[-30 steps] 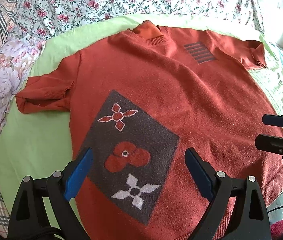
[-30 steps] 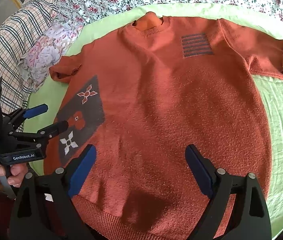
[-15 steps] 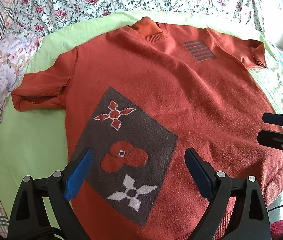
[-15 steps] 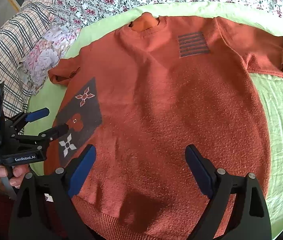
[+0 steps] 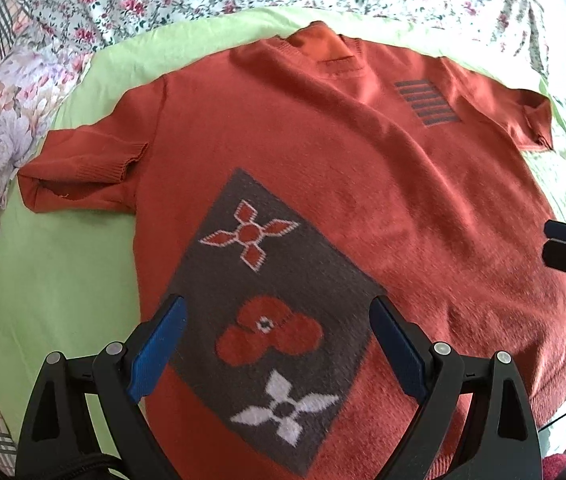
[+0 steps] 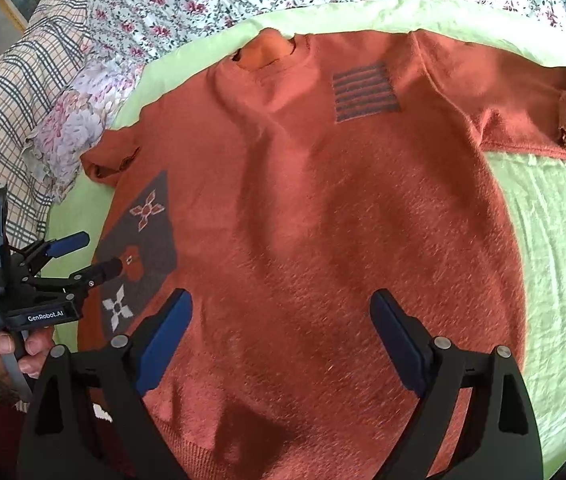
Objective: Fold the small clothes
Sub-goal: 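Grasp the sweater hem with both grippers and lift it toward the collar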
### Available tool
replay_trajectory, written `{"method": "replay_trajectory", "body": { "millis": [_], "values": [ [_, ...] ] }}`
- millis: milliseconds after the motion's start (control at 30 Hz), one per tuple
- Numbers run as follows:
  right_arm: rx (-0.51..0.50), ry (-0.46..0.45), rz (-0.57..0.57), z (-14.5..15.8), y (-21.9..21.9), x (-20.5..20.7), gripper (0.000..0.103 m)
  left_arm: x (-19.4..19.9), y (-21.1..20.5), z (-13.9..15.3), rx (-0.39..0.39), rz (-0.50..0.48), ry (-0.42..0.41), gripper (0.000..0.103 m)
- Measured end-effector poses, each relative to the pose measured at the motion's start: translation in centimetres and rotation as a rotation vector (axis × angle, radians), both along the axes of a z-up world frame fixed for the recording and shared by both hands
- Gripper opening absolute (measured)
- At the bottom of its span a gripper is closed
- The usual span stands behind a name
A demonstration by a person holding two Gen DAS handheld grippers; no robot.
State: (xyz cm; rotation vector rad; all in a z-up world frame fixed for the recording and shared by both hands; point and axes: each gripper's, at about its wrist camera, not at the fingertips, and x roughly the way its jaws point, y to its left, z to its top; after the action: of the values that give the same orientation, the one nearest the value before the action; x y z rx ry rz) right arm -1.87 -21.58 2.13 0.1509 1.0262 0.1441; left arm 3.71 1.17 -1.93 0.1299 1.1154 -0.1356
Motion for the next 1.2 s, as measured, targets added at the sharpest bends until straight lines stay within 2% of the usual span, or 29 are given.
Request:
{"method": "replay_trajectory", "body": {
  "millis": [233, 433, 633, 867, 900, 967, 1133, 1200],
  "values": [
    [-0.018, 0.002, 0.019, 0.8, -2.3, 3.9, 0.091, 4.8, 0.8, 0.5, 0.041, -0.038, -0.045, 0.093],
    [-0.032, -0.017, 0.05, 2.3, -4.8, 9.5, 0.091, 12.1, 2.3, 1.0, 0.041, -0.049, -0.077, 0.093],
    [-0.071, -0.029, 0.088, 2.8, -7.4, 15.4, 0.091, 20.6, 3.4, 0.1, 0.113, -0.066, -0.106, 0.094],
    [-0.125, -0.04, 0.11, 3.0, -10.0, 22.6, 0.091, 29.0, 6.8, -1.5, 0.146, -0.03, -0.084, 0.094],
    [-0.136, -0.042, 0.117, 2.8, -10.3, 23.8, 0.091, 29.8, 7.2, -1.7, 0.144, -0.026, -0.076, 0.094],
    [-0.158, -0.047, 0.129, 2.6, -10.8, 25.6, 0.091, 31.6, 7.9, -2.4, 0.093, -0.032, -0.036, 0.094],
    [-0.164, 0.028, 0.168, 0.1, -11.7, 29.6, 0.091, 34.0, 8.7, -4.4, -0.014, -0.052, 0.049, 0.095],
    [-0.181, 0.057, 0.198, -1.3, -11.5, 30.1, 0.087, 34.1, 8.2, -4.7, 0.011, -0.068, 0.033, 0.092]
  ]
}}
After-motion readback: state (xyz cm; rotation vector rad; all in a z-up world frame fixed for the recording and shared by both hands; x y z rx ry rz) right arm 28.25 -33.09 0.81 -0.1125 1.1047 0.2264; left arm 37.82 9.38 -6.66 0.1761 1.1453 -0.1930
